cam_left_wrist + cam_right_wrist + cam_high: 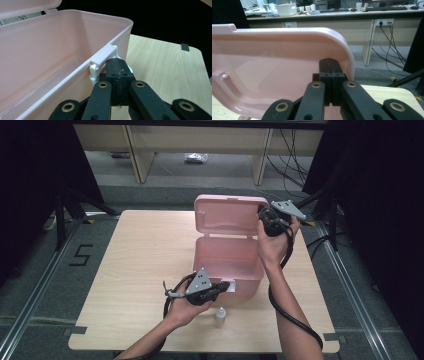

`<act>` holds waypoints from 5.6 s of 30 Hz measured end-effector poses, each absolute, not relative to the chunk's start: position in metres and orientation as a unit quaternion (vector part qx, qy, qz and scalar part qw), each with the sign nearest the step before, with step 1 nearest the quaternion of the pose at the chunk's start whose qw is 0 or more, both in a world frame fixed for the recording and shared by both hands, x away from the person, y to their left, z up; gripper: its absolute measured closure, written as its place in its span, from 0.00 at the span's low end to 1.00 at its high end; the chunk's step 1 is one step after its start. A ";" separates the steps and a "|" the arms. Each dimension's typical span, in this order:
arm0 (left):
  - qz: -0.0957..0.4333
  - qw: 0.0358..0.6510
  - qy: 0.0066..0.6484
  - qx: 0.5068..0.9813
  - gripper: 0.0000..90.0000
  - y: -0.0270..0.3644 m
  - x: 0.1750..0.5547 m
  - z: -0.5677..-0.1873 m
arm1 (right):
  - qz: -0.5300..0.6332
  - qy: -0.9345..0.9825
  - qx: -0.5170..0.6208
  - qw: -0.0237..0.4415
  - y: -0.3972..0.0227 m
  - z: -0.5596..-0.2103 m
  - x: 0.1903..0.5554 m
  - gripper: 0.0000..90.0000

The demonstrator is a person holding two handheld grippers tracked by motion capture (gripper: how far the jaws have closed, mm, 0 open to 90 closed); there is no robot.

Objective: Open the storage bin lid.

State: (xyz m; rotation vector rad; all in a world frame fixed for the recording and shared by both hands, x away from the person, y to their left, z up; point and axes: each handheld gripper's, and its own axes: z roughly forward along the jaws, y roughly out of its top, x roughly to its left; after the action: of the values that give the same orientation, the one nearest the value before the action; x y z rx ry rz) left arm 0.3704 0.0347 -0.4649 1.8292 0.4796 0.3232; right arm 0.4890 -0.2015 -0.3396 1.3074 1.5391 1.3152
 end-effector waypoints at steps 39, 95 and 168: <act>0.138 0.573 0.205 0.781 0.99 0.035 0.370 -0.465 | 0.488 0.608 0.523 0.344 -0.201 -0.355 0.497 1.00; 0.138 0.573 0.206 0.781 0.99 0.034 0.370 -0.464 | 0.443 0.627 0.566 0.302 -0.208 -0.377 0.518 1.00; 0.149 0.560 0.204 0.789 0.91 0.037 0.366 -0.449 | 0.388 0.715 0.567 0.129 -0.215 -0.371 0.441 0.86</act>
State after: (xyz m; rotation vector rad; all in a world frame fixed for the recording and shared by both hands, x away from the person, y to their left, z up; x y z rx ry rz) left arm 0.3655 0.0369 -0.4485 1.8588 0.4808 0.3506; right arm 0.4406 -0.2153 -0.3708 1.6482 2.0784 1.1274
